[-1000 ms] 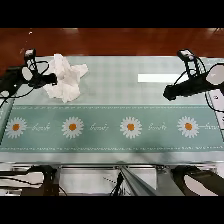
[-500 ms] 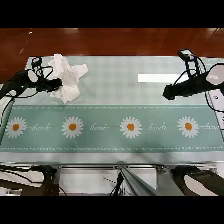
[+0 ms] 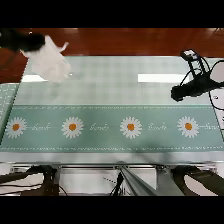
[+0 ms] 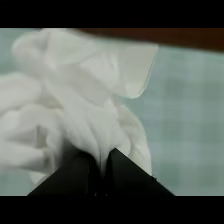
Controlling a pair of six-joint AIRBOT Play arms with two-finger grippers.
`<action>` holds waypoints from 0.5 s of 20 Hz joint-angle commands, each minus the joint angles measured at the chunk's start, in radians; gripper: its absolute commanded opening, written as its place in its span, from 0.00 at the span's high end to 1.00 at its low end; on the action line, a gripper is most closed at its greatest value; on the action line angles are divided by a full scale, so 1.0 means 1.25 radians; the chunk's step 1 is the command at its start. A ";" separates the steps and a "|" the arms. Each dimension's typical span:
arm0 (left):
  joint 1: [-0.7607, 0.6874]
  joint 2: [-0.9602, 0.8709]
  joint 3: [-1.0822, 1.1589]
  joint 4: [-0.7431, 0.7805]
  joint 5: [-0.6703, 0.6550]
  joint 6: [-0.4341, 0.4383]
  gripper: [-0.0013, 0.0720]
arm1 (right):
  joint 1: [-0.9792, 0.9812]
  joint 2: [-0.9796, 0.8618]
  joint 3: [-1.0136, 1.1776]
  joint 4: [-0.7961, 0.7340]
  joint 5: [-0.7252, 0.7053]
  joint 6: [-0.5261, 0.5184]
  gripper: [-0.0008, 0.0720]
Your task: Fold the shirts.
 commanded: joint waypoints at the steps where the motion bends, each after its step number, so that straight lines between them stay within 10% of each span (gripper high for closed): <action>1: -0.085 0.160 0.134 -0.020 -0.026 0.008 0.95 | 0.000 0.000 0.048 -0.110 0.087 -0.001 0.26; 10: -0.443 0.364 0.145 -0.020 -0.113 -0.053 0.95 | -0.001 0.085 0.080 -0.207 0.107 0.000 0.26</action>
